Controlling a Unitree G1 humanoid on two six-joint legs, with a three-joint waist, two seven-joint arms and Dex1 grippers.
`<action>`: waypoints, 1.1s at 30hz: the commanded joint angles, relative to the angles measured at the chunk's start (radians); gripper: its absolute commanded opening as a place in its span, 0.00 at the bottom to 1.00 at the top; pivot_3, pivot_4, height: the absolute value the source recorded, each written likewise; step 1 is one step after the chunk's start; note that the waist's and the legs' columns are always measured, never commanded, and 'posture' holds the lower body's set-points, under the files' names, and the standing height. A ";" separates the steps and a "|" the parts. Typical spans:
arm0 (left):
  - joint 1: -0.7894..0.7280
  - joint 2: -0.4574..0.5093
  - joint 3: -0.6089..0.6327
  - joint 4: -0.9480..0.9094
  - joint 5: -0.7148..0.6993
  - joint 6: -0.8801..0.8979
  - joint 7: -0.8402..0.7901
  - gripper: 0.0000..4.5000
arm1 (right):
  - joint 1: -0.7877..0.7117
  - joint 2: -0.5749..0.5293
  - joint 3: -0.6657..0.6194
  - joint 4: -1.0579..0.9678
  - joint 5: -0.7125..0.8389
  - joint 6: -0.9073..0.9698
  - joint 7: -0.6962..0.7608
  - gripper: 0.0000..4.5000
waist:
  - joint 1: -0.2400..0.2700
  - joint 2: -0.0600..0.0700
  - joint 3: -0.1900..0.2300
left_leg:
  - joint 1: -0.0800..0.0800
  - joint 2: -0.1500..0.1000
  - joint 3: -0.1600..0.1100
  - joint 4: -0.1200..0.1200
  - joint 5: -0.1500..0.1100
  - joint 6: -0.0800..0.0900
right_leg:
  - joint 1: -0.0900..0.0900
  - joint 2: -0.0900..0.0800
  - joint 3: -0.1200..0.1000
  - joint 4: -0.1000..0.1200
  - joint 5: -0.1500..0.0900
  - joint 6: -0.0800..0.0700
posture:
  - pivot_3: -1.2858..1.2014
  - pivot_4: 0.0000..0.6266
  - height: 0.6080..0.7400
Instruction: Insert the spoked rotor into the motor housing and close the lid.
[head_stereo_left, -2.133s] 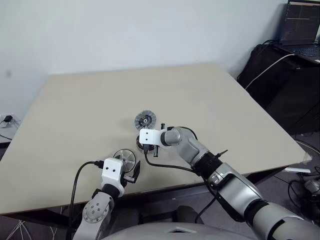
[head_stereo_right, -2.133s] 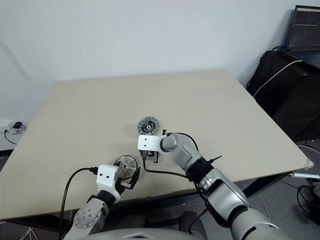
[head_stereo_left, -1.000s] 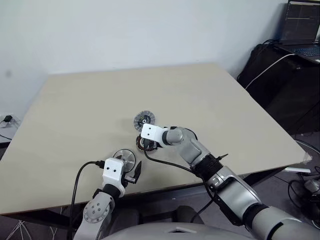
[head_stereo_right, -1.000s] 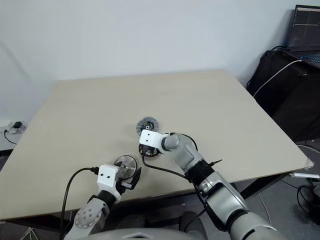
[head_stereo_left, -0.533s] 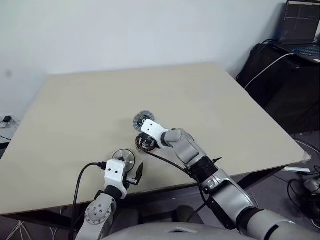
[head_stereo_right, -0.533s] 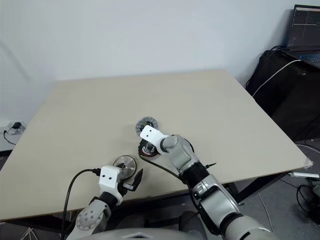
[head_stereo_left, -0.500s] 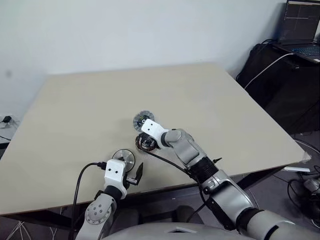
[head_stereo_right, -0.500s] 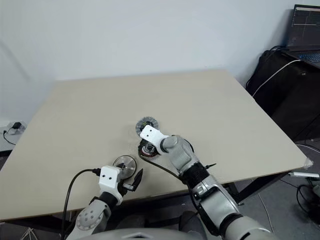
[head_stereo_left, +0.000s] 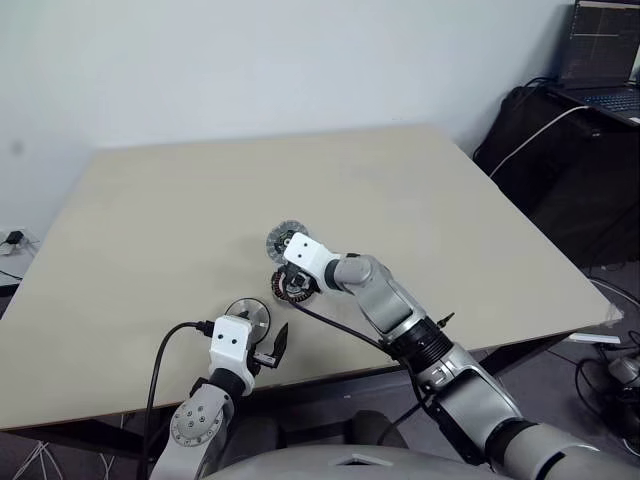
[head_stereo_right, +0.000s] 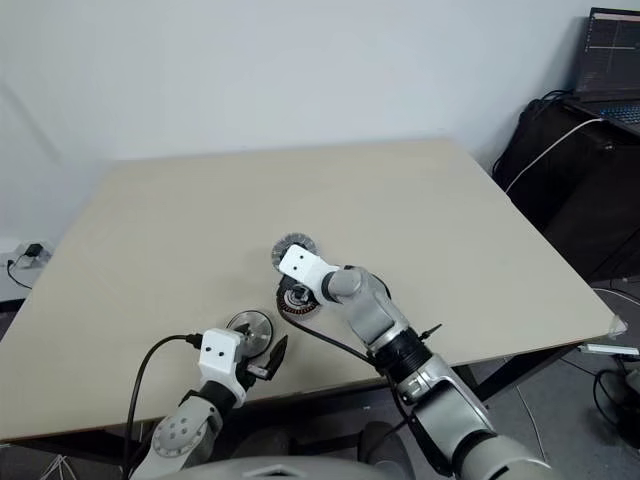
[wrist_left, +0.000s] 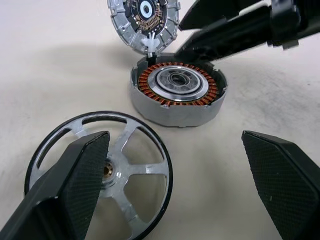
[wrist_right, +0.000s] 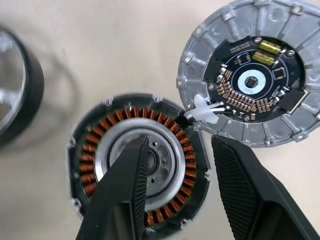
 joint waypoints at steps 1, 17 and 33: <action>-0.006 -0.002 0.002 -0.008 -0.006 -0.028 -0.005 1.00 | -0.031 -0.012 0.025 0.025 -0.014 -0.099 0.022 0.48 | 0.000 0.000 0.001 | 0.000 0.000 0.000 0.000 0.000 0.000 | 0.000 0.000 0.000 0.000 0.000 0.000 | 0.52 0.00 1.00; 0.000 -0.015 -0.003 -0.021 -0.001 -0.025 0.003 1.00 | -0.103 -0.002 0.030 0.202 -0.060 -0.230 0.023 0.48 | 0.002 -0.001 0.001 | 0.000 0.000 0.000 0.001 0.000 0.000 | 0.000 0.000 0.000 0.000 0.000 0.000 | 0.52 0.00 1.00; -0.006 -0.014 -0.002 -0.021 -0.003 -0.020 -0.003 1.00 | -0.090 -0.036 0.015 0.180 -0.063 -0.198 0.065 0.48 | 0.004 -0.001 0.001 | 0.000 0.000 0.000 0.000 0.000 0.000 | 0.000 0.000 0.000 0.000 0.000 0.000 | 0.52 0.00 1.00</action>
